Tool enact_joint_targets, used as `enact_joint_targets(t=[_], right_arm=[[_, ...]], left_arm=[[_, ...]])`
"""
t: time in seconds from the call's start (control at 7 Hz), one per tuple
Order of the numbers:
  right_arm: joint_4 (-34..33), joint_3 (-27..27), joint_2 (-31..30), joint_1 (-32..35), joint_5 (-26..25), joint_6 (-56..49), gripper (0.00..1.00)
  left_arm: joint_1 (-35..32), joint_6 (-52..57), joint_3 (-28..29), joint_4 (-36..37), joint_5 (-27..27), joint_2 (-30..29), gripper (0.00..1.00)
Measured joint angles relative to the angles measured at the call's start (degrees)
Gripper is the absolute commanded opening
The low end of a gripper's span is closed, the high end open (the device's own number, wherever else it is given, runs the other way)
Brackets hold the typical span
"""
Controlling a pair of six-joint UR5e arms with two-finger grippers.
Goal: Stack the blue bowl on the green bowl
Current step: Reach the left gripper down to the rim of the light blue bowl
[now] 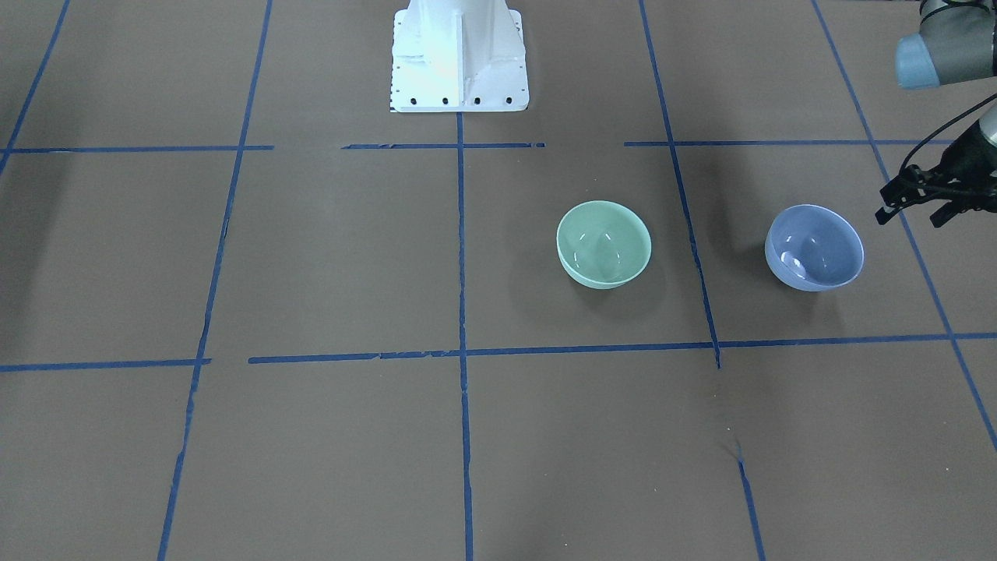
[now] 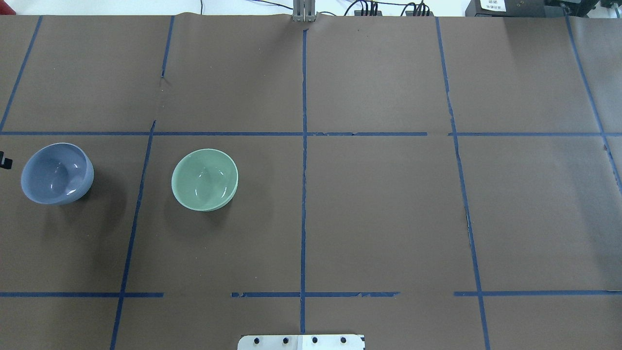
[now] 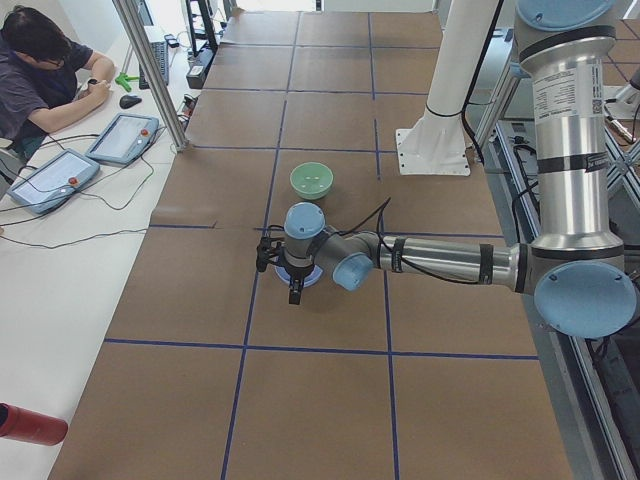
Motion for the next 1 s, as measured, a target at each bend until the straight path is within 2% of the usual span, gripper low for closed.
enact_joint_targets(t=[0.14, 0.29, 0.43, 0.57, 1.0], right_arm=[[0.00, 0.00, 0.00, 0.00, 0.00, 0.01, 1.00], [0.00, 0.00, 0.00, 0.01, 0.00, -0.03, 1.00], [0.00, 0.00, 0.00, -0.01, 0.00, -0.05, 1.00], [0.00, 0.00, 0.00, -0.02, 0.00, -0.05, 1.00], [0.00, 0.00, 0.00, -0.03, 0.00, -0.04, 1.00]], left_arm=[[1.85, -3.34, 1.72, -1.06, 0.91, -1.64, 0.99], [3.11, -5.25, 3.48, -1.50, 2.06, -3.20, 0.80], [4.08, -6.05, 4.62, -1.74, 3.72, -4.00, 0.37], [4.63, -6.39, 5.06, -1.83, 4.51, -4.29, 0.00], [4.93, -6.73, 5.21, -1.75, 4.39, -4.43, 0.00]])
